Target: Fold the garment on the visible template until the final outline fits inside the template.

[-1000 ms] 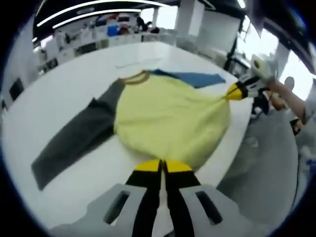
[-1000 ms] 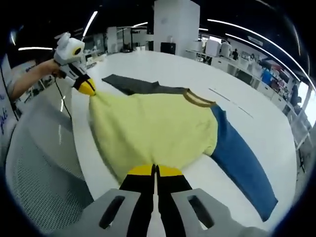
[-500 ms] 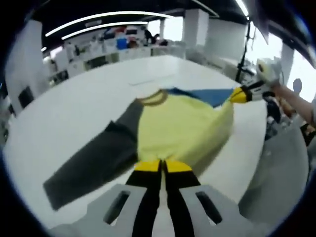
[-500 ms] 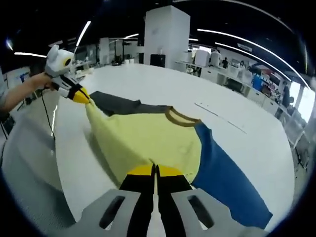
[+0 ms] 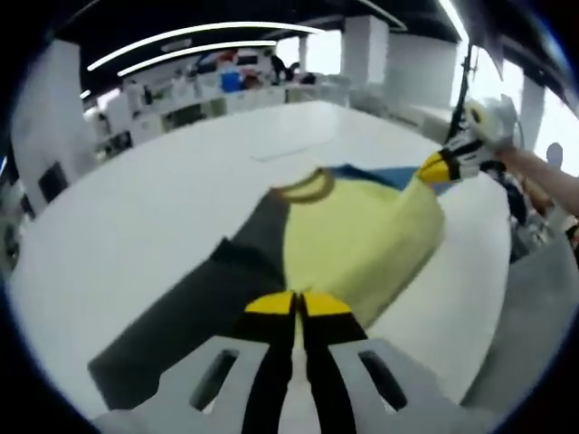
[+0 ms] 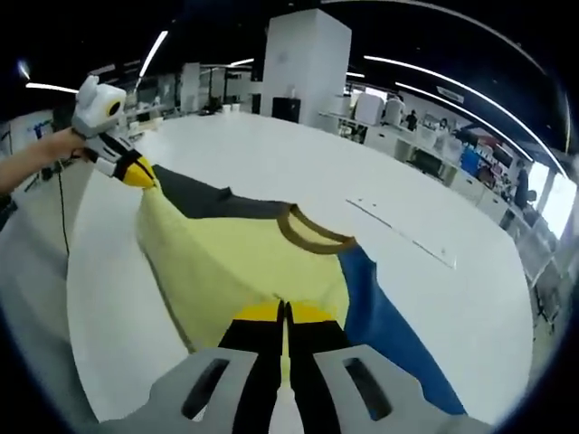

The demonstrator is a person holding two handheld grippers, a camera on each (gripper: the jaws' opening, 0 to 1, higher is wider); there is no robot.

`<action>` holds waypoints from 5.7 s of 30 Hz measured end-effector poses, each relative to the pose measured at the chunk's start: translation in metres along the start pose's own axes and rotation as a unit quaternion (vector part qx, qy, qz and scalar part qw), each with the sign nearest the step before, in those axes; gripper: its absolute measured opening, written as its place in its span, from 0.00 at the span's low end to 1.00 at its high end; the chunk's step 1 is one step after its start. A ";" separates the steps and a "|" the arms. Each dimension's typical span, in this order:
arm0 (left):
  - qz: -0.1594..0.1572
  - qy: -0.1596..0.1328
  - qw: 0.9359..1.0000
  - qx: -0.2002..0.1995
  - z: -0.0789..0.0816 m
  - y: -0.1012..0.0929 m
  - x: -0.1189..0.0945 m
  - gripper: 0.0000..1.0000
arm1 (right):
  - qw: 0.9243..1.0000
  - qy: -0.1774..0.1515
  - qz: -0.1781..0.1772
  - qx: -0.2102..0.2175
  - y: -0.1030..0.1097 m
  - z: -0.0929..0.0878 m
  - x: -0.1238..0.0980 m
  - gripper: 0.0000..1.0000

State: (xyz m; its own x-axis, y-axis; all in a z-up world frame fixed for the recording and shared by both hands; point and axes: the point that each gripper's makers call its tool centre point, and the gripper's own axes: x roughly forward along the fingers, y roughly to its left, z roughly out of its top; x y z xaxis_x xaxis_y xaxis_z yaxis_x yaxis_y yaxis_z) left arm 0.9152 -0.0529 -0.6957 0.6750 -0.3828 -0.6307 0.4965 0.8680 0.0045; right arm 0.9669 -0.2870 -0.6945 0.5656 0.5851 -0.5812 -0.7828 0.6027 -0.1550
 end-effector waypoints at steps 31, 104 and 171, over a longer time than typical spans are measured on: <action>0.037 0.002 0.999 0.030 0.027 0.056 0.066 0.00 | 0.999 0.006 -0.037 -0.028 -0.075 0.016 0.093 0.01; 0.070 0.008 0.994 0.088 0.040 0.091 0.080 0.30 | 0.995 -0.016 -0.069 0.065 -0.099 0.023 0.100 0.20; 0.011 0.079 0.935 0.345 -0.033 0.008 0.058 0.13 | 0.988 -0.068 -0.011 0.139 -0.002 -0.014 -0.027 0.84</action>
State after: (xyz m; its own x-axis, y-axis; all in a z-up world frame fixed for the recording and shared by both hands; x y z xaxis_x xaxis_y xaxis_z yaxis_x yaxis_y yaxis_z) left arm 0.9402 -0.0576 -0.7583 0.6262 -0.2685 -0.7320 0.7549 0.4435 0.4831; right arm 0.9496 -0.3121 -0.6900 0.6256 0.6263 -0.4652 -0.6790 0.7307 0.0706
